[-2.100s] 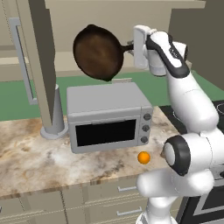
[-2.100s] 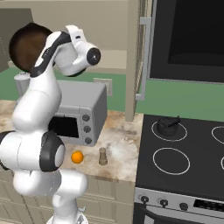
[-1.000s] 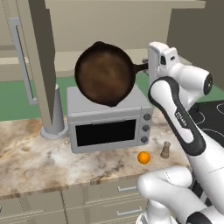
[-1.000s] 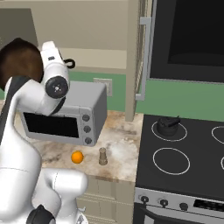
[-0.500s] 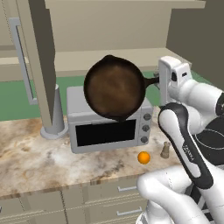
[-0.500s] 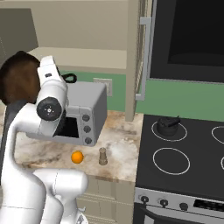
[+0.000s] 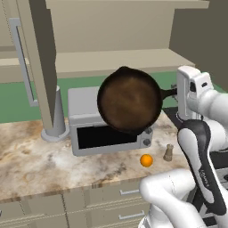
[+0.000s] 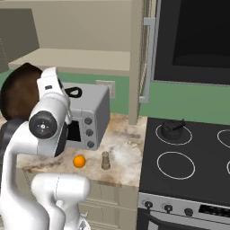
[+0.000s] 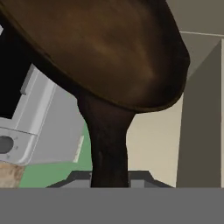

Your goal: Pick the pan from the cabinet and place it on the stove. Then turn on the stove burner for the pan.

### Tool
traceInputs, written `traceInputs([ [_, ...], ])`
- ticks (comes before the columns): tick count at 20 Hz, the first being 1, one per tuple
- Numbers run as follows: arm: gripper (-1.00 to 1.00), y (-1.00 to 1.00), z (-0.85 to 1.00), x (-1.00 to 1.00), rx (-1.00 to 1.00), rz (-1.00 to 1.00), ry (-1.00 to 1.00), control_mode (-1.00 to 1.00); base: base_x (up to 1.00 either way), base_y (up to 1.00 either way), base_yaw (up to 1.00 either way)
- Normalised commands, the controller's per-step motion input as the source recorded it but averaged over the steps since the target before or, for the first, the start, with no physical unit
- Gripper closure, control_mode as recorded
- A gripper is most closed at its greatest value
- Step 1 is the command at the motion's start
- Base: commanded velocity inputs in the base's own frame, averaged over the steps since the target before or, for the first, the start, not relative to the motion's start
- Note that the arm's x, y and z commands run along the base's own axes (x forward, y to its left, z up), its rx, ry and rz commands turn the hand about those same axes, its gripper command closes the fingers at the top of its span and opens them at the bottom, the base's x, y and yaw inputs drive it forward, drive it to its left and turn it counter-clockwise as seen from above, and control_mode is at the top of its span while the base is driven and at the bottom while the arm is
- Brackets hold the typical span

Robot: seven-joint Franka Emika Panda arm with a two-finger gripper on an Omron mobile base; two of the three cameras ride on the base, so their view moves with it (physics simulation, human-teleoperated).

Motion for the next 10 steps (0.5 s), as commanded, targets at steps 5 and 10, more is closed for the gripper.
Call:
traceInputs([
  [5, 1.0, -0.25, -0.13, -0.41, 0.0, -0.07, 0.0, -1.0, 0.0, 0.0, 0.0],
  [10, 1.0, -0.23, -0.16, -0.65, 0.0, -0.09, -0.01, -1.0, 0.0, 0.0, 0.0],
])
